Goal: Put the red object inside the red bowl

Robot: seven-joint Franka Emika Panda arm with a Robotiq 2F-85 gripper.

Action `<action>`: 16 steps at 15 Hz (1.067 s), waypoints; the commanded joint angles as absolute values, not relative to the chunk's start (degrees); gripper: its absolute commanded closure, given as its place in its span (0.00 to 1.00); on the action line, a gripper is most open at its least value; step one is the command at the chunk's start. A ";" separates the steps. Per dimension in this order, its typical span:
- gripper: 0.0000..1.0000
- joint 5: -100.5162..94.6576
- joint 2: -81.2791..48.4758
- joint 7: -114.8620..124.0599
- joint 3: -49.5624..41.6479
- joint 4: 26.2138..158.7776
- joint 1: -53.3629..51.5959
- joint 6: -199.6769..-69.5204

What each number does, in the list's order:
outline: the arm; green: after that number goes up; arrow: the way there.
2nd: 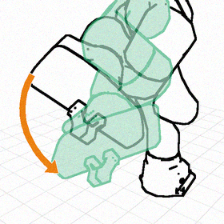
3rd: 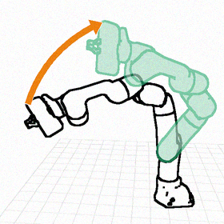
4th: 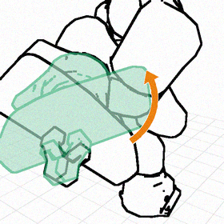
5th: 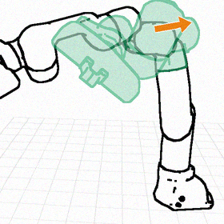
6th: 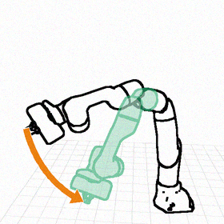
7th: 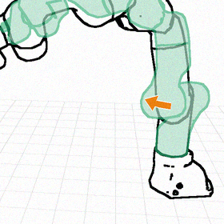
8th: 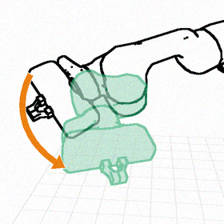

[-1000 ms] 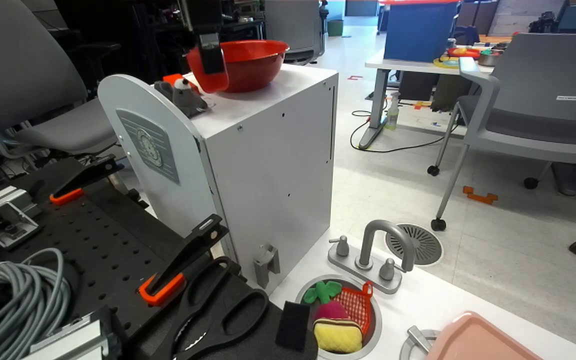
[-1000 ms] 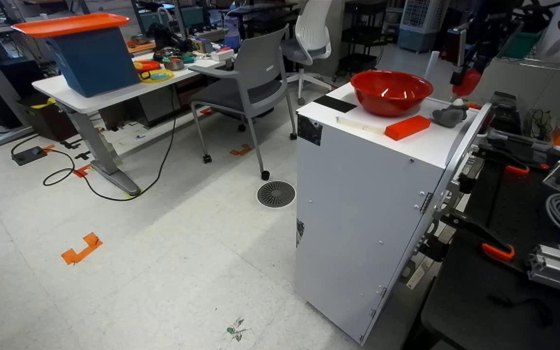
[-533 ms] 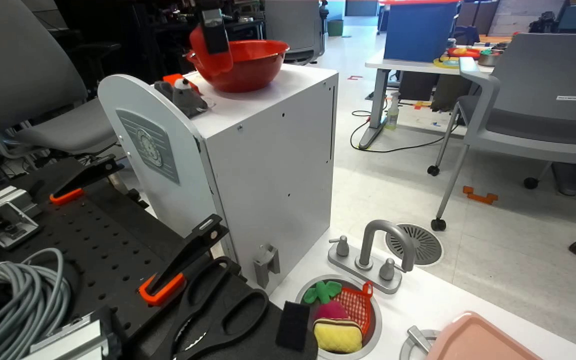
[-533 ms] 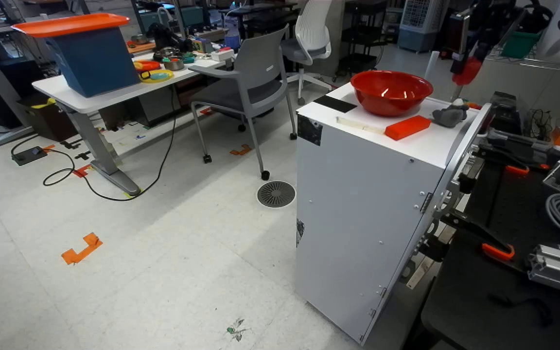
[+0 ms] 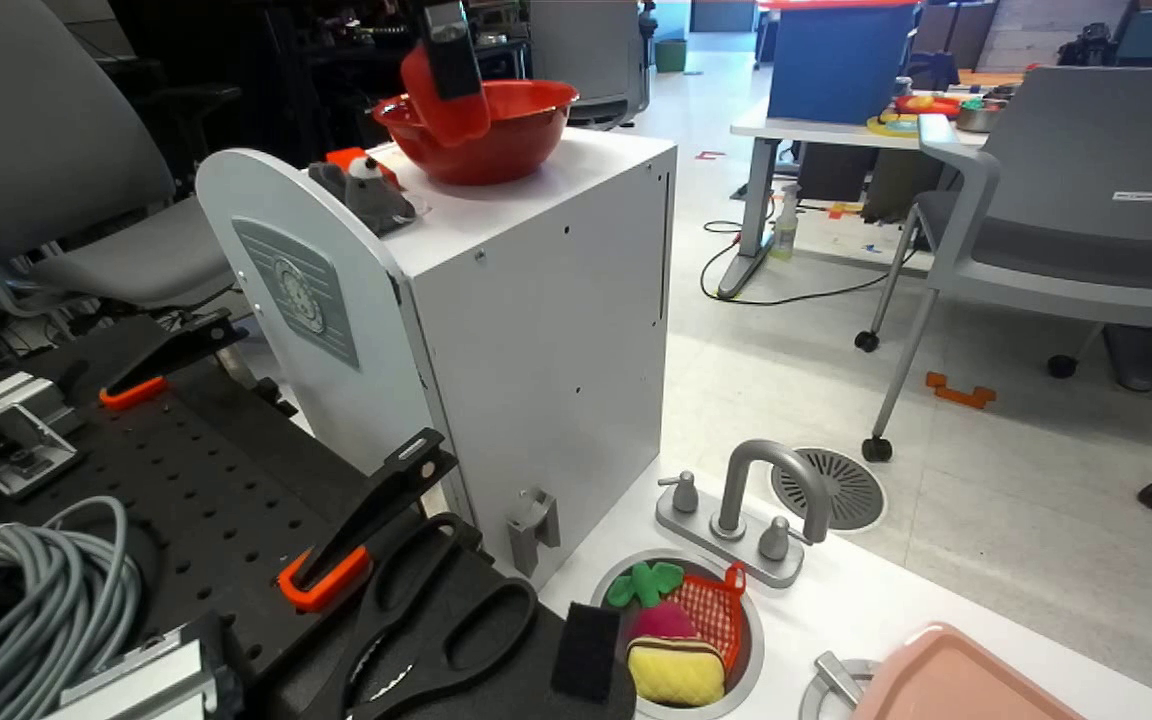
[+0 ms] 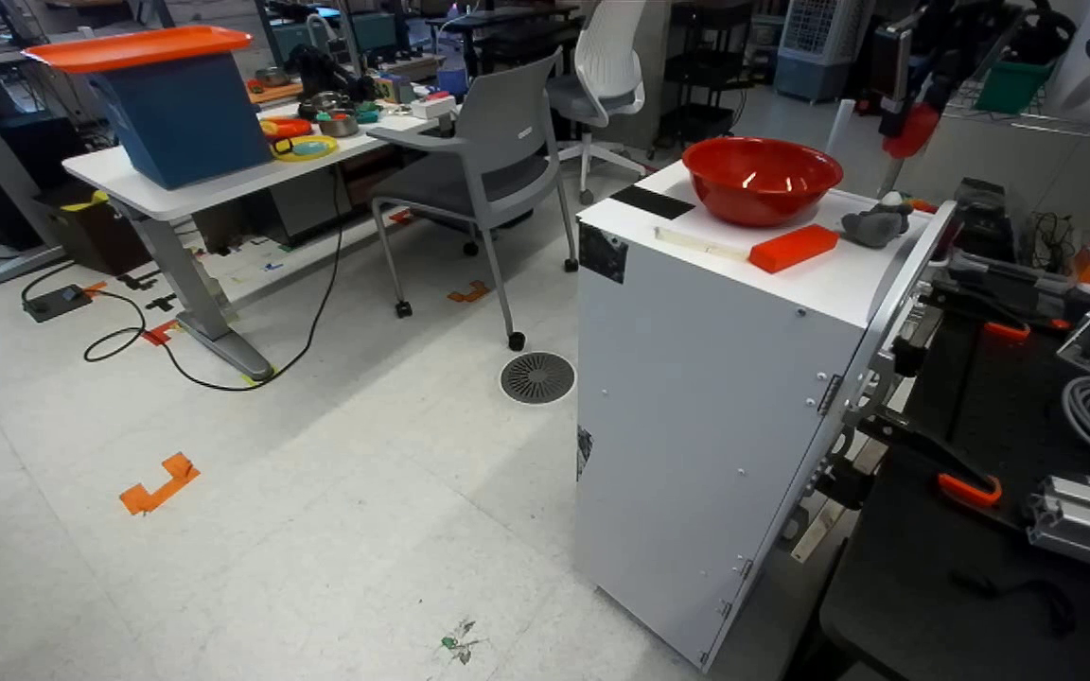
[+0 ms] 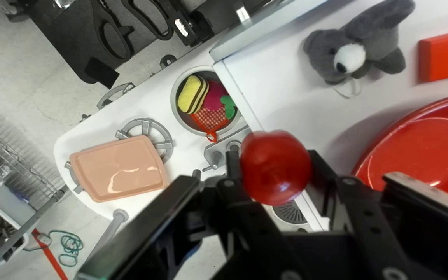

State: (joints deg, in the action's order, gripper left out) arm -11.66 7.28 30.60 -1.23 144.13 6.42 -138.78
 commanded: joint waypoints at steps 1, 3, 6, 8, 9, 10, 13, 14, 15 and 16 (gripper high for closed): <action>0.82 -13.79 7.28 32.30 -0.85 141.93 6.72 -138.37; 0.82 -13.59 6.88 32.39 -0.79 140.58 6.55 -137.80; 0.82 -13.13 5.90 31.85 -1.35 139.20 6.98 -135.36; 0.82 -12.79 4.54 32.11 -1.47 137.53 7.11 -132.86; 0.82 -13.20 3.62 32.89 -1.26 136.27 7.01 -130.90; 0.82 -13.46 2.70 33.66 -1.03 134.93 6.70 -129.11; 0.82 -14.85 0.79 35.92 -0.44 131.59 5.21 -124.95; 0.82 -16.20 0.87 36.94 -0.13 131.05 4.48 -124.31; 0.82 -18.70 0.98 38.91 0.15 130.55 3.78 -123.70; 0.82 -21.69 1.64 40.68 0.61 130.41 2.94 -123.70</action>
State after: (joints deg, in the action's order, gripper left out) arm -15.60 1.50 35.66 -0.44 132.89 4.99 -126.64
